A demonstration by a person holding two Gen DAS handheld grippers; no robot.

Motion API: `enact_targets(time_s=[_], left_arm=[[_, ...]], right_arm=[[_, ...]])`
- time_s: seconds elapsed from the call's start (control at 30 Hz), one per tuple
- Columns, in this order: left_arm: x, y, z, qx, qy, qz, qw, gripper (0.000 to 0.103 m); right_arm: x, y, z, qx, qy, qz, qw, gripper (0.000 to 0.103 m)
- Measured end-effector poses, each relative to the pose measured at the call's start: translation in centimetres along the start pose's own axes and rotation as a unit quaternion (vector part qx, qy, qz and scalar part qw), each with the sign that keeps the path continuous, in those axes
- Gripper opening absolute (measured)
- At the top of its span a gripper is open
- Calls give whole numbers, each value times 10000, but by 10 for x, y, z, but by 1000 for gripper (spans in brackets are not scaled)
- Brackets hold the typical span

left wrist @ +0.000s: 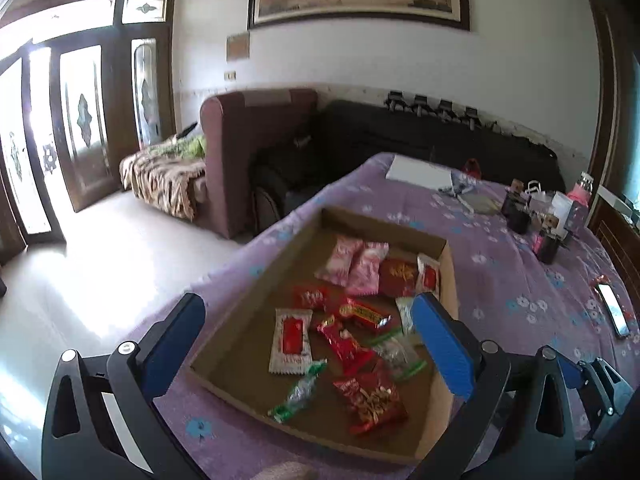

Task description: Organize snacks

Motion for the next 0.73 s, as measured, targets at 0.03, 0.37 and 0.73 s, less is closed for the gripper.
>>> enact_targets(time_s=[0.03, 0.37, 0.73], left_arm=[[-2, 0, 3, -11, -48, 10, 10000, 103], [-20, -8, 18, -150, -491, -108, 9986, 103], [-27, -19, 27, -234, -844, -415, 9953, 103]], right_arm=[[-1, -4, 1, 14, -24, -55, 10000, 72], [-8, -26, 12, 15, -241, -359, 9991, 73], [-9, -31, 15, 84, -295, -438, 9986, 73]])
Point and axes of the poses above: each gripper's, at about its wrist camera, not at the fingertips, and z roughly the way its jaws point, y to its right, x to its top, the point moved 5 cm from there along z, roughly the way its jaws point, and after that the axes turned 13 degrees about -x, right-handed, at the moved point
